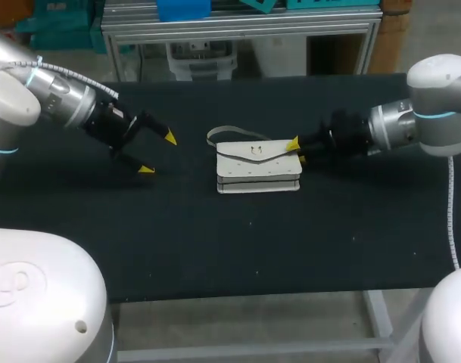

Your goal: Pick up the bag, open it, inspect its contents, close it, and place it on the opposite side

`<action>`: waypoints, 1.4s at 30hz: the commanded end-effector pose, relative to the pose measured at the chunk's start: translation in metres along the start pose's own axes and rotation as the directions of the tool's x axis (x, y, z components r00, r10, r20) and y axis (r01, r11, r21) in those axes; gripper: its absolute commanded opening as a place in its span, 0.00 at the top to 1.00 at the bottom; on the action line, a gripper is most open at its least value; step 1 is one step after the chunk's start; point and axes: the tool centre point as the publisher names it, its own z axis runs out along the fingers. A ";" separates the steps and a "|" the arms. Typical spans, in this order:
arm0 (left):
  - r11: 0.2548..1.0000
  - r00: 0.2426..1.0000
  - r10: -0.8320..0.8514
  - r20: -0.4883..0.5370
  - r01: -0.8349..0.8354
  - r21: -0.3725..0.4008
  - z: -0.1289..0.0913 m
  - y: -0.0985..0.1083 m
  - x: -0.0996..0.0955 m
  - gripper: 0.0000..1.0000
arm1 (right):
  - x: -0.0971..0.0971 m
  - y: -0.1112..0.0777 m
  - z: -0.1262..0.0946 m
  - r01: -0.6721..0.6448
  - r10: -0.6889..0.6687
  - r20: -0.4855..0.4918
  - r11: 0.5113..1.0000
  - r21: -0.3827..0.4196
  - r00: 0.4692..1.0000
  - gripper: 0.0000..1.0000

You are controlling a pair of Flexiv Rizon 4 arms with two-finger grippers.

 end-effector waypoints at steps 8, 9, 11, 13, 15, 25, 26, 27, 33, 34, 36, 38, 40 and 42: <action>1.000 1.000 -0.015 0.003 0.014 0.017 -0.003 -0.003 -0.003 0.00 | 0.003 -0.013 0.006 -0.010 0.010 -0.007 1.000 0.006 1.000 0.75; 1.000 1.000 -0.016 0.003 0.016 0.018 -0.003 -0.003 -0.003 0.00 | 0.003 -0.013 0.006 -0.012 0.013 -0.007 1.000 0.005 1.000 0.75; 1.000 1.000 -0.020 0.003 0.020 0.020 -0.003 -0.003 -0.004 0.00 | 0.002 -0.015 0.004 -0.021 0.021 -0.012 1.000 0.007 1.000 0.75; 0.999 1.000 -0.024 0.005 0.024 0.021 -0.003 -0.004 -0.005 0.00 | 0.001 -0.017 0.004 -0.023 0.023 -0.009 1.000 0.007 1.000 0.75; 0.999 1.000 -0.028 0.007 0.028 0.022 -0.003 -0.006 -0.006 0.00 | 0.001 -0.019 0.004 -0.025 0.025 -0.013 1.000 0.010 1.000 0.78; 0.996 0.985 0.094 0.145 -0.093 -0.018 -0.011 -0.012 -0.008 0.00 | -0.018 0.009 -0.020 0.021 -0.021 -0.001 0.997 0.077 1.000 1.00; 0.993 0.979 0.118 0.169 -0.115 -0.026 -0.013 -0.013 -0.007 0.00 | -0.021 0.015 -0.027 0.031 -0.030 -0.005 0.995 0.098 1.000 1.00; 0.991 0.975 0.131 0.182 -0.129 -0.022 -0.015 -0.014 -0.007 0.00 | -0.024 0.022 -0.034 0.033 -0.034 0.007 0.994 0.106 0.999 1.00; 0.976 0.932 0.216 0.292 -0.194 -0.103 -0.028 -0.018 -0.003 0.00 | -0.034 0.048 -0.065 0.030 -0.035 0.071 0.997 0.077 0.997 1.00; 0.976 0.932 0.216 0.292 -0.194 -0.103 -0.028 -0.018 -0.003 0.00 | -0.034 0.048 -0.065 0.030 -0.035 0.071 0.997 0.077 0.997 1.00; 0.976 0.932 0.216 0.292 -0.194 -0.103 -0.028 -0.018 -0.003 0.00 | -0.034 0.048 -0.065 0.030 -0.035 0.071 0.997 0.077 0.997 1.00; 0.976 0.932 0.216 0.292 -0.194 -0.103 -0.028 -0.018 -0.003 0.00 | -0.034 0.048 -0.065 0.030 -0.035 0.071 0.997 0.077 0.997 1.00; 0.976 0.932 0.216 0.292 -0.194 -0.103 -0.028 -0.018 -0.003 0.00 | -0.034 0.048 -0.065 0.030 -0.035 0.071 0.997 0.077 0.997 1.00; 0.976 0.932 0.216 0.292 -0.194 -0.103 -0.028 -0.018 -0.003 0.00 | -0.034 0.048 -0.065 0.030 -0.035 0.071 0.997 0.077 0.997 1.00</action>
